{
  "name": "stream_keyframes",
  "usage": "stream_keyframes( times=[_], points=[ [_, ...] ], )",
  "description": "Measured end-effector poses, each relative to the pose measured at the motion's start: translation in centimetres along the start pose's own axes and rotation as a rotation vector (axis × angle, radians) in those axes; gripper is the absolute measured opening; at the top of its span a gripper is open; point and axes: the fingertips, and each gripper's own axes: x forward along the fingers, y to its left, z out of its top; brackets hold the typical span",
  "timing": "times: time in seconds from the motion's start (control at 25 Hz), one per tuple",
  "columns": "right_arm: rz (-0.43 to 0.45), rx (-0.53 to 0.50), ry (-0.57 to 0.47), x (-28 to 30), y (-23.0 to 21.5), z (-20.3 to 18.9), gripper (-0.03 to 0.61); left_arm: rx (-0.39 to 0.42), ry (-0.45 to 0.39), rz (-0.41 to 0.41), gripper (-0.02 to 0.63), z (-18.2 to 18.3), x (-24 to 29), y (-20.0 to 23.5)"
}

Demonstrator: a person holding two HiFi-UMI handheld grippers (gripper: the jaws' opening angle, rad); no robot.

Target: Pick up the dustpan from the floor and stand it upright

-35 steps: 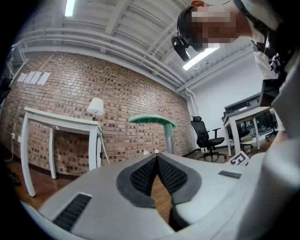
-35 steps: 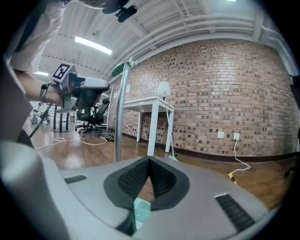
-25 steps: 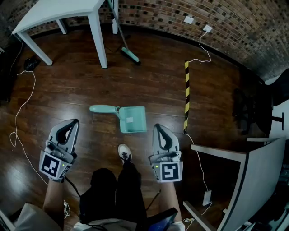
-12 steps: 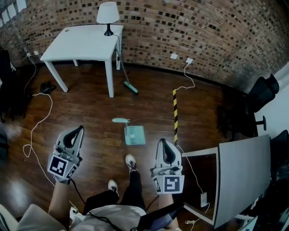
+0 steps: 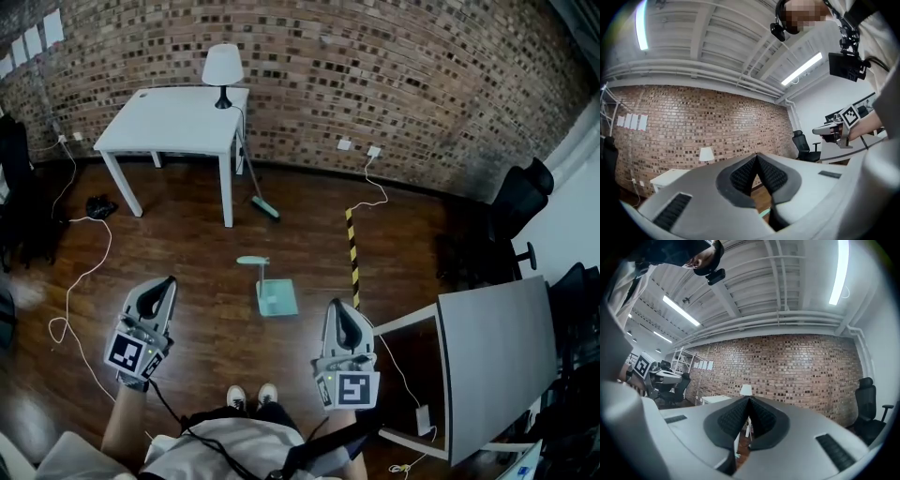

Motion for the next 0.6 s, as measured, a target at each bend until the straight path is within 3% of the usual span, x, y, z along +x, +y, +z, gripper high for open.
stream_keyframes(
  times=[0.2,0.4,0.6],
  points=[
    [0.04,-0.029,0.006,0.5,0.9,0.6,-0.011,-0.007,-0.022,0.034,-0.008,1.4,-0.5,0.1],
    [0.039,0.056,-0.014,-0.1,0.6,1.5,-0.011,0.011,-0.032,0.022,-0.008,2.5,-0.4,-1.1],
    [0.037,0.032,0.005,-1.5,1.4,1.8,-0.011,-0.005,-0.032,0.005,-0.008,2.6,-1.7,-1.7]
  ],
)
